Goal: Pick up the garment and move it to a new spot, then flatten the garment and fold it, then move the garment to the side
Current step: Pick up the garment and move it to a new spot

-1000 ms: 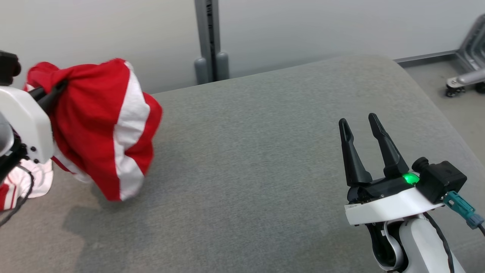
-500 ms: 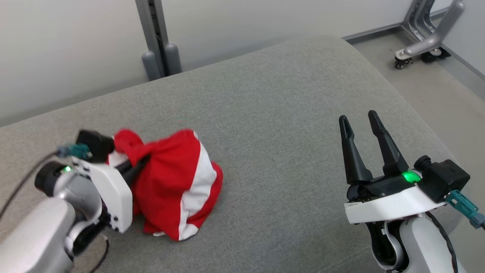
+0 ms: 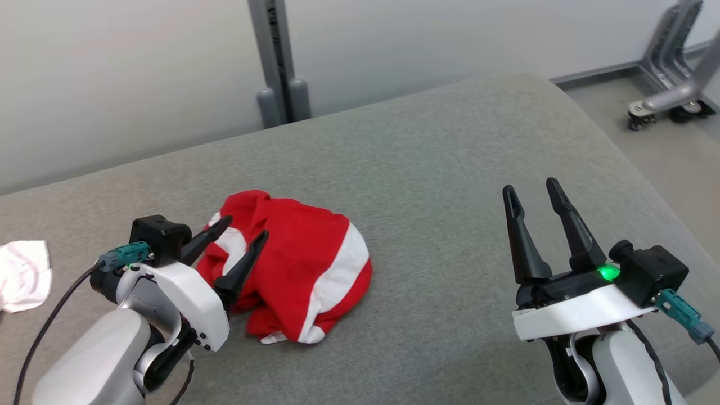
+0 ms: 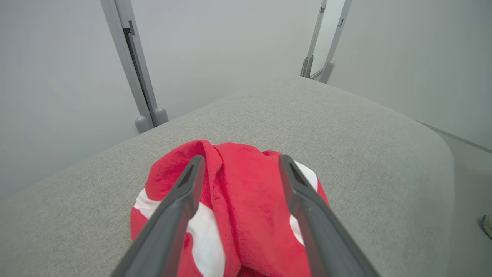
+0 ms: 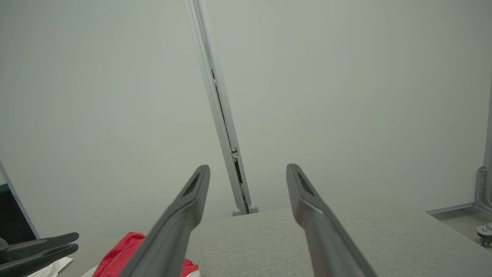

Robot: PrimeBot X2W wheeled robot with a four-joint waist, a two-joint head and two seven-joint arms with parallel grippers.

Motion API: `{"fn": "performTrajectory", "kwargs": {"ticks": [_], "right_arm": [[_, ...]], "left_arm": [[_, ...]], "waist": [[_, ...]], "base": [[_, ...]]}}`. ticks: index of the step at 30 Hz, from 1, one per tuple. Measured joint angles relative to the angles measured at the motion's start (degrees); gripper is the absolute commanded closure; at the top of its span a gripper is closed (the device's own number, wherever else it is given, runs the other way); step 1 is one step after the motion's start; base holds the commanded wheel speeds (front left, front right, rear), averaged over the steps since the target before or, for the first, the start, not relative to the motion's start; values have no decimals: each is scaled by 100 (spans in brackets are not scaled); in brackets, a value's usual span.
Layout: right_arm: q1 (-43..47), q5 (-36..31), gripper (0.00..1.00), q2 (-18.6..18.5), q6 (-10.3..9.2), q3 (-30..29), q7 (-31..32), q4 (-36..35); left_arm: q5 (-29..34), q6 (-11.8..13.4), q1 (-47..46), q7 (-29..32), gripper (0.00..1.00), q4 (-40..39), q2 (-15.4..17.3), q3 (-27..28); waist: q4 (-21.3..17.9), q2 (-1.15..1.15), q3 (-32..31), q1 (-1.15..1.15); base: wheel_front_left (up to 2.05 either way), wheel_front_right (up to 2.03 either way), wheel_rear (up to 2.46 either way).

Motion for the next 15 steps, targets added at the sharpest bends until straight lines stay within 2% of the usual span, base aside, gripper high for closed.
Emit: {"fn": "performTrajectory", "kwargs": {"ticks": [3, 6, 15], "right_arm": [[8, -10, 0, -32, 0, -43, 0, -16], [40, -24, 0, -62, 0, -131, 0, -35], [301, -65, 0, -143, 0, -338, 0, -58]], "left_arm": [[55, 48, 0, -89, 0, -212, 92, 40], [112, 252, 24, -176, 0, -474, 245, 153], [110, 1287, 854, -720, 0, -890, 595, 762]], "waist": [[209, 0, -93, 0], [431, 0, -173, 0], [1013, 0, -340, 0]], "base": [[0, 0, 0], [0, 0, 0], [0, 0, 0]]}}
